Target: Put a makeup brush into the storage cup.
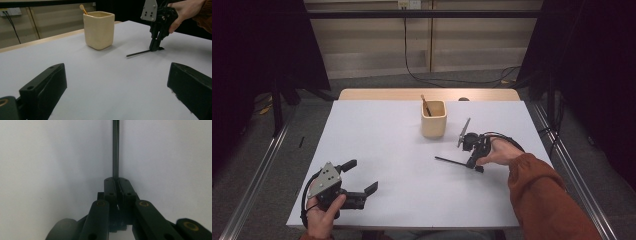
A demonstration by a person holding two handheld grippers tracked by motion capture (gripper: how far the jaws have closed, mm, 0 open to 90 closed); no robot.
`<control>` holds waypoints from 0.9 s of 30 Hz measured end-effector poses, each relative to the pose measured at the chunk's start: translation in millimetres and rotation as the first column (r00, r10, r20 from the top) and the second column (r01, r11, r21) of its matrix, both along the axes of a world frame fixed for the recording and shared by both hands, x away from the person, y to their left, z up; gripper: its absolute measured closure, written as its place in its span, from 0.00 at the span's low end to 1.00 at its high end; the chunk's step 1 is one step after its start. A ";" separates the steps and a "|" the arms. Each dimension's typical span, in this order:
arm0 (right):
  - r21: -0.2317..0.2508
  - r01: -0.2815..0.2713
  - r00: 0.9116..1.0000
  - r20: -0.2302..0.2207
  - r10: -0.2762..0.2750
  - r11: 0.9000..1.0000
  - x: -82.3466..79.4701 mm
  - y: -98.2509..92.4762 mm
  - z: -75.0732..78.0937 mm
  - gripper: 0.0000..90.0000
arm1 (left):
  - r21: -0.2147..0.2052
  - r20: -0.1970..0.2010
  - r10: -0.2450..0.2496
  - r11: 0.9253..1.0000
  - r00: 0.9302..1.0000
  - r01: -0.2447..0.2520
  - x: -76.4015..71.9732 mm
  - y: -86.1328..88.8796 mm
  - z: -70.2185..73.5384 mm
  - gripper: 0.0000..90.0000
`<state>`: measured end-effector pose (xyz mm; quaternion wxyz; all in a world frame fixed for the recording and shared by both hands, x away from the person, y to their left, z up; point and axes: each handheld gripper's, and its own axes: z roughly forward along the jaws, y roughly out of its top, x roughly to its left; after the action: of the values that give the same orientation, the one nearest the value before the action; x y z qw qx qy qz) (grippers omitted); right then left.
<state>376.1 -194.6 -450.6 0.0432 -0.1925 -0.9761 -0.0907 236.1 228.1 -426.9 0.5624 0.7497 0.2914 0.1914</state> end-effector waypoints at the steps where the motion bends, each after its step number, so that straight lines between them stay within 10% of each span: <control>1: -0.001 -0.002 1.000 0.005 0.002 1.000 -0.4 -0.2 0.4 0.96 | -0.002 -0.001 0.001 1.000 1.000 -0.001 0.2 0.0 -0.1 0.03; 15: 0.169 0.054 0.996 0.057 -0.064 0.984 -8.7 -15.3 16.9 0.96 | 0.006 0.002 0.004 1.000 1.000 -0.004 -0.3 0.4 0.3 0.03; 27: 0.359 0.134 0.977 0.109 -0.184 0.923 -16.3 -38.2 23.6 0.96 | 0.008 0.003 0.005 1.000 1.000 -0.005 -0.4 0.8 0.5 0.03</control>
<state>359.8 -232.8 -426.9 0.0002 -0.2537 -0.9260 -0.2794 235.8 228.8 -426.4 0.5596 0.7509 0.2915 0.1951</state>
